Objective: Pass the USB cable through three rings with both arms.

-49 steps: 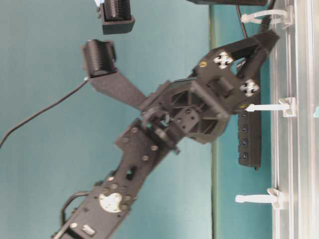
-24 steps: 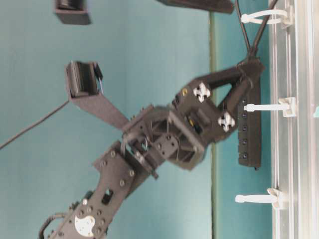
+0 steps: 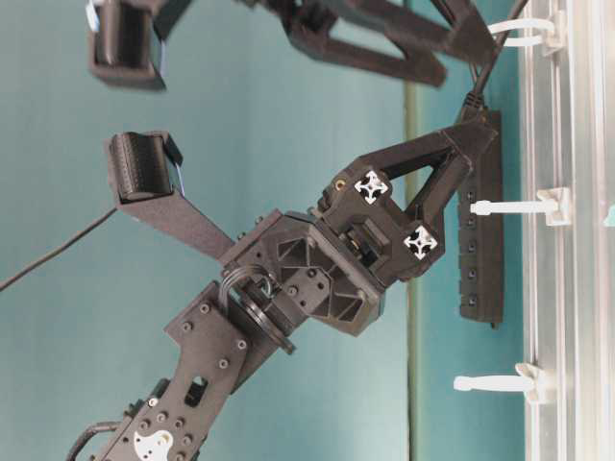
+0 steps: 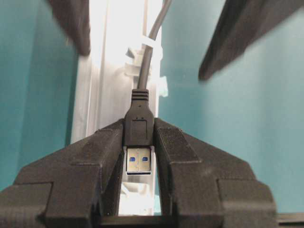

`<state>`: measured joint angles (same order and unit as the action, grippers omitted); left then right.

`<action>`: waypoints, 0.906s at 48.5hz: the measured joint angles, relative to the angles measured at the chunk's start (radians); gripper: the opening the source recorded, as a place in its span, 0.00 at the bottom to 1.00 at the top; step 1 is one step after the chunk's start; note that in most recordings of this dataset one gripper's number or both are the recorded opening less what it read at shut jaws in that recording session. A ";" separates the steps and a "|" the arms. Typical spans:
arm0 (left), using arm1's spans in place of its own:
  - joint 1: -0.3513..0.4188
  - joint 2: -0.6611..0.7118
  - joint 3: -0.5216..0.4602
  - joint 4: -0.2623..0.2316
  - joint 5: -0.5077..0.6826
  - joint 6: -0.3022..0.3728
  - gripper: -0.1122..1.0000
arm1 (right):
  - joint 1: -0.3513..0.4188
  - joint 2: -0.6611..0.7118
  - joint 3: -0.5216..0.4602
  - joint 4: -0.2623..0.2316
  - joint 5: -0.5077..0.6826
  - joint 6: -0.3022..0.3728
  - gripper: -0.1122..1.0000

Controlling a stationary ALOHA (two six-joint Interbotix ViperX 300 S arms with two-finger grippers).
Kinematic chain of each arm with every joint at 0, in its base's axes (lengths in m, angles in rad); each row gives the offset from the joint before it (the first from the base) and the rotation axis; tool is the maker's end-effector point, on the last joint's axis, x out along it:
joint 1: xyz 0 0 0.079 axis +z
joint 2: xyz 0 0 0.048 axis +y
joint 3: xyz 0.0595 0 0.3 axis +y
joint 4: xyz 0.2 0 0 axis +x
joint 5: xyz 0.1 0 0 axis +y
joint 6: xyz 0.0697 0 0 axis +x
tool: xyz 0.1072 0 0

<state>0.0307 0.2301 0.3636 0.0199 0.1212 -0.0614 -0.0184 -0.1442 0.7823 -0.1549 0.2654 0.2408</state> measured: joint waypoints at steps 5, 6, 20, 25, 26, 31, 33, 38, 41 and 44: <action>-0.003 0.000 0.000 0.000 0.000 0.000 0.30 | 0.002 0.023 -0.015 0.000 -0.002 0.000 0.59; -0.003 0.000 0.000 0.000 0.000 0.000 0.30 | 0.002 0.026 -0.017 0.000 -0.002 -0.002 0.57; -0.006 0.000 0.000 0.000 -0.006 0.000 0.30 | 0.000 0.032 -0.021 0.000 -0.006 0.000 0.19; -0.006 -0.002 0.000 0.000 -0.008 0.000 0.30 | 0.002 0.034 -0.020 -0.002 -0.017 0.000 0.09; -0.005 -0.002 0.000 0.000 -0.008 0.000 0.30 | 0.003 0.034 -0.021 0.000 -0.020 -0.002 0.08; -0.005 -0.005 0.000 0.000 -0.008 0.000 0.30 | 0.005 0.034 -0.018 0.000 -0.034 0.000 0.05; -0.005 -0.005 0.000 0.000 -0.009 0.000 0.30 | 0.003 0.035 -0.020 0.000 -0.037 0.000 0.05; -0.005 -0.008 0.002 0.000 -0.012 0.000 0.30 | 0.003 0.034 -0.020 -0.002 -0.040 0.000 0.05; -0.005 -0.011 0.002 0.000 -0.015 0.000 0.30 | 0.005 0.035 -0.018 0.000 -0.040 0.000 0.05; -0.005 -0.011 0.000 0.000 -0.015 0.000 0.30 | 0.003 0.035 -0.020 0.000 -0.040 0.000 0.05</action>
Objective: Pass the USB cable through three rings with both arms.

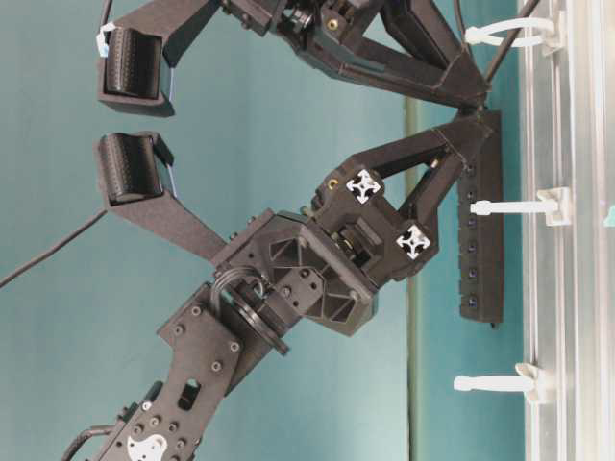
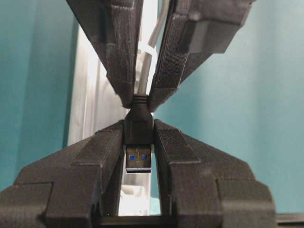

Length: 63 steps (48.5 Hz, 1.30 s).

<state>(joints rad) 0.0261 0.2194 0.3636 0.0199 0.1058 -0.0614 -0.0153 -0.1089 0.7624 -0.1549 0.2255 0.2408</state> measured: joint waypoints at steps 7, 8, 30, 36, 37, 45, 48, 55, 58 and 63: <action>0.000 -0.003 0.000 0.000 0.000 0.000 0.30 | 0.000 0.000 0.000 0.000 0.000 0.000 0.05; 0.000 -0.003 0.000 0.000 -0.002 0.000 0.30 | 0.000 -0.002 0.002 -0.002 -0.002 0.000 0.05; 0.000 -0.006 0.003 0.000 -0.006 0.000 0.30 | 0.002 -0.002 -0.002 -0.002 0.048 0.000 0.09; -0.002 -0.012 0.003 0.000 -0.011 0.000 0.30 | 0.002 0.000 0.003 0.000 0.060 0.000 0.22; 0.000 -0.014 0.003 0.000 -0.009 0.000 0.30 | 0.002 0.000 0.003 -0.002 0.060 0.000 0.25; 0.000 -0.015 0.002 0.000 -0.011 0.000 0.30 | 0.003 0.002 0.003 -0.002 0.058 0.000 0.62; 0.000 -0.015 0.002 0.000 -0.011 0.000 0.30 | 0.003 0.005 0.003 -0.002 0.054 0.000 0.67; 0.000 -0.015 0.003 0.000 -0.011 0.000 0.30 | 0.003 0.011 0.003 -0.002 0.032 0.000 0.48; 0.000 -0.015 0.003 0.000 -0.011 0.000 0.30 | 0.005 0.011 0.003 0.000 0.021 0.000 0.34; -0.002 -0.015 0.003 0.000 -0.011 0.000 0.30 | 0.009 0.011 0.003 0.000 0.008 0.000 0.15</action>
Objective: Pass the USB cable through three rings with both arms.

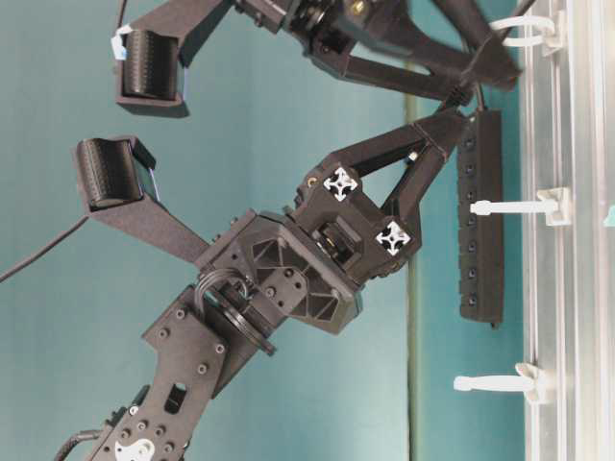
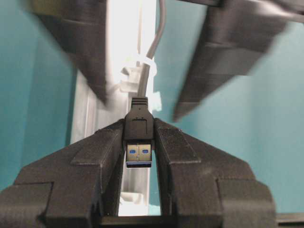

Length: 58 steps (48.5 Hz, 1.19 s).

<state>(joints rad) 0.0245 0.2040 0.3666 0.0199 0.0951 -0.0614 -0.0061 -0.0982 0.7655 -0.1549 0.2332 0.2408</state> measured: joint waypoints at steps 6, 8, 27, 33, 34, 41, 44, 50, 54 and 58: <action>-0.003 0.000 0.000 0.000 0.000 0.000 0.30 | 0.000 0.000 0.000 0.000 -0.003 0.000 0.04; -0.003 0.000 0.003 0.000 0.000 0.000 0.30 | 0.000 0.002 0.000 -0.002 -0.003 0.000 0.04; -0.005 -0.005 0.020 0.000 -0.005 -0.012 0.30 | 0.005 0.003 -0.003 -0.002 0.003 0.000 0.04; -0.005 -0.005 0.021 0.000 -0.005 -0.015 0.30 | 0.006 0.012 -0.017 -0.002 0.029 0.000 0.04; -0.006 -0.006 0.021 0.000 -0.005 -0.015 0.30 | 0.006 0.014 -0.020 -0.002 0.035 -0.002 0.04; -0.006 -0.011 0.028 0.000 -0.005 -0.023 0.30 | 0.006 0.031 -0.041 -0.002 0.072 -0.005 0.04; -0.008 -0.020 0.035 0.000 -0.005 -0.025 0.31 | 0.008 0.040 -0.052 -0.002 0.081 -0.009 0.04; -0.011 -0.049 0.063 0.000 -0.003 -0.031 0.57 | 0.008 0.063 -0.066 -0.002 0.110 -0.017 0.04; -0.015 -0.084 0.095 0.000 0.000 -0.031 0.77 | 0.009 0.081 -0.072 -0.002 0.121 -0.018 0.04; -0.017 -0.124 0.132 0.000 0.000 -0.031 0.74 | 0.009 0.094 -0.084 0.000 0.127 -0.021 0.04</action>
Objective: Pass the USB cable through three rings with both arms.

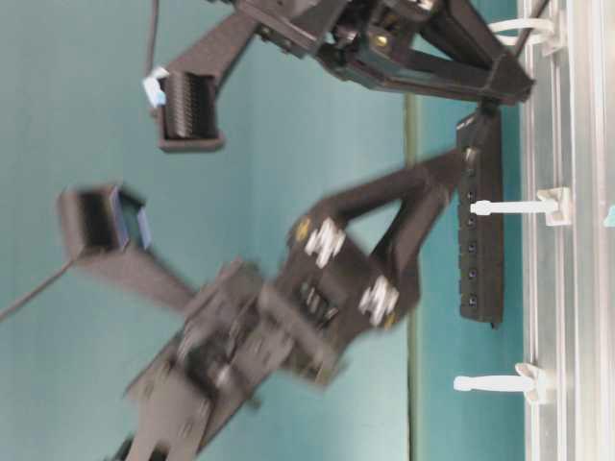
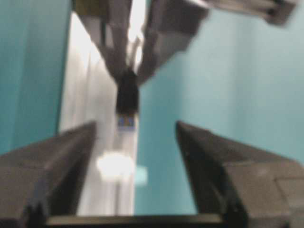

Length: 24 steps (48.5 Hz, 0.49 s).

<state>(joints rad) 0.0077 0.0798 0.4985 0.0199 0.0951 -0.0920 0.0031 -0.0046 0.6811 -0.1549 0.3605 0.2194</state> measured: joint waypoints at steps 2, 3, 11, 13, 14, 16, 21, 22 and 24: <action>0.000 -0.025 0.020 0.000 0.002 0.000 0.71 | -0.002 0.005 -0.005 0.000 0.002 0.000 0.04; -0.002 -0.035 0.029 0.000 0.002 0.000 0.70 | 0.000 0.008 -0.006 -0.002 0.003 0.000 0.04; 0.000 -0.141 0.118 0.000 0.002 -0.002 0.66 | 0.000 0.025 -0.021 -0.002 0.012 -0.005 0.04; 0.000 -0.170 0.141 0.000 0.002 -0.008 0.66 | 0.000 0.032 -0.028 -0.002 0.021 -0.009 0.04; 0.000 -0.179 0.150 0.000 0.002 -0.012 0.66 | 0.000 0.035 -0.031 -0.002 0.028 -0.014 0.04; 0.000 -0.196 0.167 0.000 0.002 -0.020 0.66 | 0.000 0.044 -0.041 -0.002 0.043 -0.023 0.04; 0.000 -0.227 0.201 0.000 0.002 -0.041 0.66 | 0.000 0.069 -0.067 -0.002 0.075 -0.041 0.04; 0.000 -0.230 0.207 0.000 0.002 -0.046 0.66 | 0.000 0.074 -0.072 -0.002 0.080 -0.046 0.04; 0.000 -0.235 0.215 0.000 0.002 -0.054 0.66 | -0.002 0.083 -0.083 -0.002 0.087 -0.054 0.04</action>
<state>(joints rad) 0.0077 -0.1549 0.7133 0.0199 0.0966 -0.1457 0.0015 0.0782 0.5983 -0.1565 0.4479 0.1657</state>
